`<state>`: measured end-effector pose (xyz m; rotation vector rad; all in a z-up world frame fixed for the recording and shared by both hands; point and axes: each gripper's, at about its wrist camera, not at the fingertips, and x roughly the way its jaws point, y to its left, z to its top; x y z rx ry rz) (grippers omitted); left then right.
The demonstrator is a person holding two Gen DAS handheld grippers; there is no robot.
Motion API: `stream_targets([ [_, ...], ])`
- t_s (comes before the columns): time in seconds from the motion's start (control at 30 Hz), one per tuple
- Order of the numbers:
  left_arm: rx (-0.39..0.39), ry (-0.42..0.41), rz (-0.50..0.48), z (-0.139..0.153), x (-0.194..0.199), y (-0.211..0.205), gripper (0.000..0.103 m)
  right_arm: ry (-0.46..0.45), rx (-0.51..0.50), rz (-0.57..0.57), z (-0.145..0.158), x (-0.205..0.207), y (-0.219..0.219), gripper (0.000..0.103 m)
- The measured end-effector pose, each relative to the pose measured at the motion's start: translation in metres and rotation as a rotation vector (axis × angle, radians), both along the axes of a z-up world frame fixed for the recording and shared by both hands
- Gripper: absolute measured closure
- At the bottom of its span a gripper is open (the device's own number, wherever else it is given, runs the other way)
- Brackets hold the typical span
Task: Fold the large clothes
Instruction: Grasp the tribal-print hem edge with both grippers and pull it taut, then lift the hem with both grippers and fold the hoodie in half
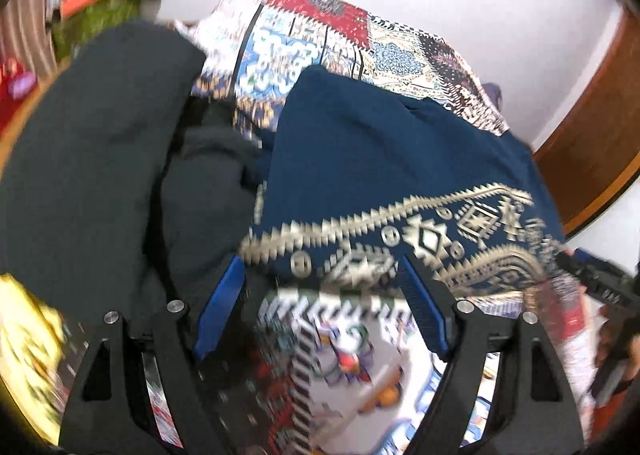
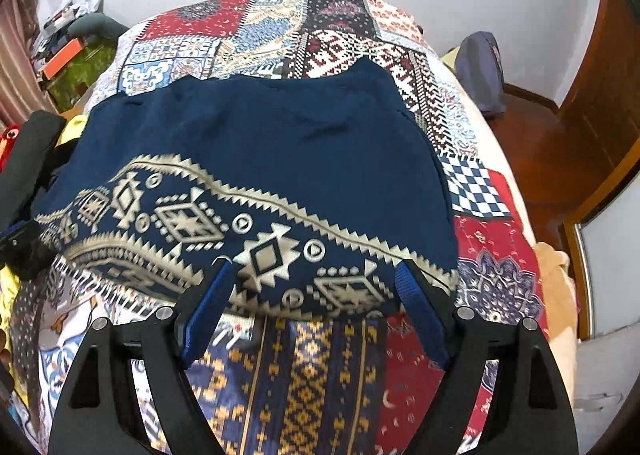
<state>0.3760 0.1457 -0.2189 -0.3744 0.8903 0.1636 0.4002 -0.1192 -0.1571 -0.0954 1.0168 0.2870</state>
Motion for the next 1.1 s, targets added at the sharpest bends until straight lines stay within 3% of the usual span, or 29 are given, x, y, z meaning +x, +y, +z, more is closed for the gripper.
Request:
stream_targets([
  [0.23,-0.343,0.009,-0.009,-0.031,-0.007,0.003,0.025,-0.015,0.039,0.002,0.009,-0.018,-0.003,0.023],
  [0.47,-0.612,-0.035,0.024,-0.052,0.011,0.009,0.025,-0.002,0.047,-0.012,0.005,-0.019,-0.004,0.023],
  [0.57,-0.607,-0.062,0.059,-0.055,0.021,0.015,0.028,0.003,0.050,-0.020,0.003,-0.018,-0.005,0.023],
  [0.7,-0.661,-0.092,0.099,-0.064,0.037,0.018,0.028,0.004,0.064,-0.019,0.001,-0.014,-0.004,0.023],
  [0.83,-0.623,-0.092,0.140,-0.066,0.061,0.016,0.028,0.003,0.054,-0.022,-0.002,-0.009,-0.001,0.023],
  [0.9,-0.658,-0.108,0.177,-0.068,0.068,0.019,0.028,0.010,0.059,-0.022,-0.003,-0.007,0.000,0.023],
  [0.97,-0.678,-0.128,0.218,-0.071,0.071,0.022,0.035,0.014,0.060,-0.025,-0.005,-0.007,0.002,0.023],
  [1.03,-0.652,-0.114,0.252,-0.071,0.072,0.026,0.060,0.019,0.051,-0.026,-0.006,-0.007,0.004,0.023],
  [1.1,-0.633,-0.101,0.255,-0.068,0.071,0.020,0.074,0.017,0.041,-0.021,-0.004,-0.008,0.006,0.023],
])
